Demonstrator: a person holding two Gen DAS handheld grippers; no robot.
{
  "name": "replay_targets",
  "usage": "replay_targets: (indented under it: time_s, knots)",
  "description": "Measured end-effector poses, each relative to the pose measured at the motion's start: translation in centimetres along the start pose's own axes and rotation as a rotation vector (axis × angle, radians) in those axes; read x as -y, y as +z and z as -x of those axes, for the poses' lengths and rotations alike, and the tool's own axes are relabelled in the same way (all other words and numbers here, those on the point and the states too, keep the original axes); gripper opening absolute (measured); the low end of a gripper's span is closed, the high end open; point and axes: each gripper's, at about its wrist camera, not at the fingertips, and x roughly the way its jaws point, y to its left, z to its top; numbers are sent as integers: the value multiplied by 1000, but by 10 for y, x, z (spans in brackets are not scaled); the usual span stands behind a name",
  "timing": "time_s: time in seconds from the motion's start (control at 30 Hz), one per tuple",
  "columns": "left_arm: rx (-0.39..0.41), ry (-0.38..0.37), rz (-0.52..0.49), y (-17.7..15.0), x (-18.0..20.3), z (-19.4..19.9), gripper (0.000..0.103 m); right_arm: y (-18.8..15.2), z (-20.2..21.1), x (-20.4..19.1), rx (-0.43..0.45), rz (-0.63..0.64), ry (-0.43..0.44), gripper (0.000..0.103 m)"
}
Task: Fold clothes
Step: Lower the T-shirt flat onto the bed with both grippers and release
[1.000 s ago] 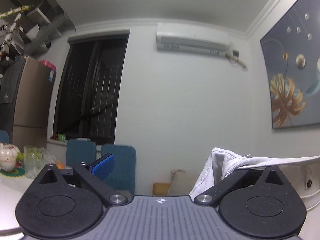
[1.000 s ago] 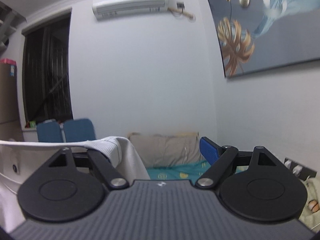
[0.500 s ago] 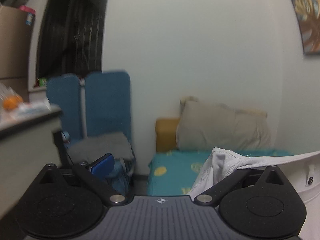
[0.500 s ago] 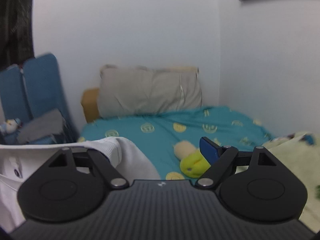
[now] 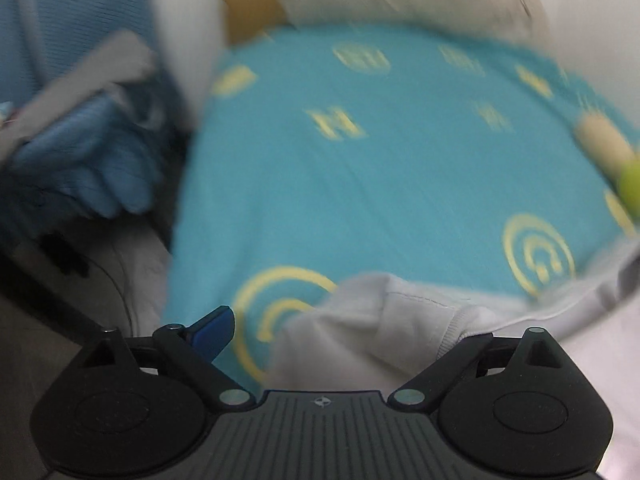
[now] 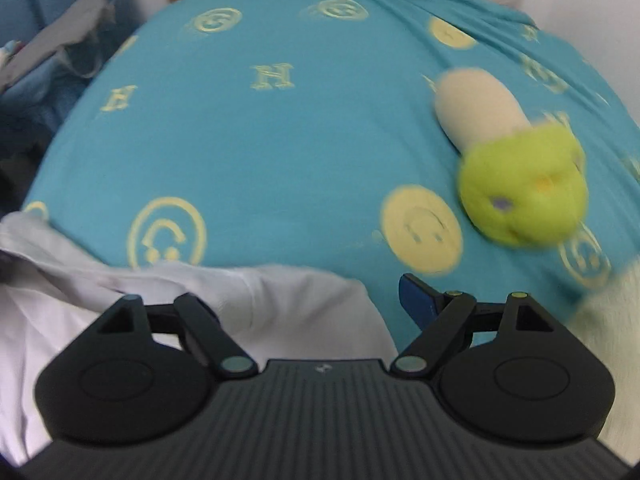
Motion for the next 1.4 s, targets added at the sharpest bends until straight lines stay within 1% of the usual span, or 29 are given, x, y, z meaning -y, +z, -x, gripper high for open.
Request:
replay_targets:
  time_s: [0.03, 0.07, 0.13, 0.17, 0.23, 0.3, 0.33, 0.4, 0.43, 0.47, 0.53, 0.6, 0.7, 0.77, 0.9, 0.93, 1.03, 1.07, 1.17, 1.23, 1.3, 1.4]
  knots:
    - [-4, -10, -18, 1, 1, 3, 97, 5, 2, 1, -3, -32, 44, 83]
    - [15, -19, -26, 0, 2, 10, 97, 10, 3, 4, -17, -81, 103, 83]
    - [53, -38, -43, -2, 3, 24, 101, 15, 4, 9, -38, -162, 209, 83]
    - [72, -47, -51, -3, 3, 31, 103, 16, 4, 9, -50, -181, 239, 83]
    - [102, -73, -44, -8, 1, 45, 103, 15, 4, 4, -85, -168, 243, 83]
    - [150, -76, -19, -20, 2, 66, 103, 8, 8, 0, -108, -165, 259, 83]
    - [177, -74, -6, -28, 3, 78, 103, 4, 12, 0, -116, -176, 281, 83]
    - [252, -60, 33, -55, 5, 111, 103, -2, 21, 3, -119, -204, 321, 83]
    - [291, -51, 55, -70, 6, 129, 103, -5, 27, 2, -107, -203, 317, 83]
    - [327, -44, 80, -88, 10, 147, 103, -9, 36, -1, -73, -188, 289, 83]
    - [384, -37, 137, -131, 19, 182, 103, -18, 59, -6, 23, -165, 223, 83]
    - [421, -28, 192, -176, 28, 210, 103, -34, 83, -12, 106, -164, 184, 83]
    - [443, 3, 260, -238, 38, 243, 103, -75, 126, -25, 195, -141, 152, 83]
    - [463, 7, 291, -277, 45, 260, 103, -114, 157, -32, 230, -158, 143, 83]
    - [480, 5, 326, -333, 50, 277, 103, -204, 224, -47, 293, -192, 176, 83]
    - [475, 7, 334, -343, 49, 281, 102, -225, 242, -50, 313, -195, 189, 83]
    - [441, 12, 371, -360, 45, 287, 101, -279, 292, -51, 371, -228, 228, 83]
    - [421, 4, 411, -366, 42, 287, 101, -293, 305, -50, 382, -244, 238, 83]
    - [378, -63, 581, -379, 23, 284, 101, -334, 334, -44, 417, -294, 264, 83]
    - [356, -110, 690, -387, 8, 281, 101, -357, 340, -38, 415, -338, 248, 83]
    - [351, -156, 782, -393, -7, 276, 101, -370, 334, -28, 400, -391, 229, 83]
    - [325, -247, 922, -398, -26, 257, 101, -377, 317, -11, 354, -487, 206, 83]
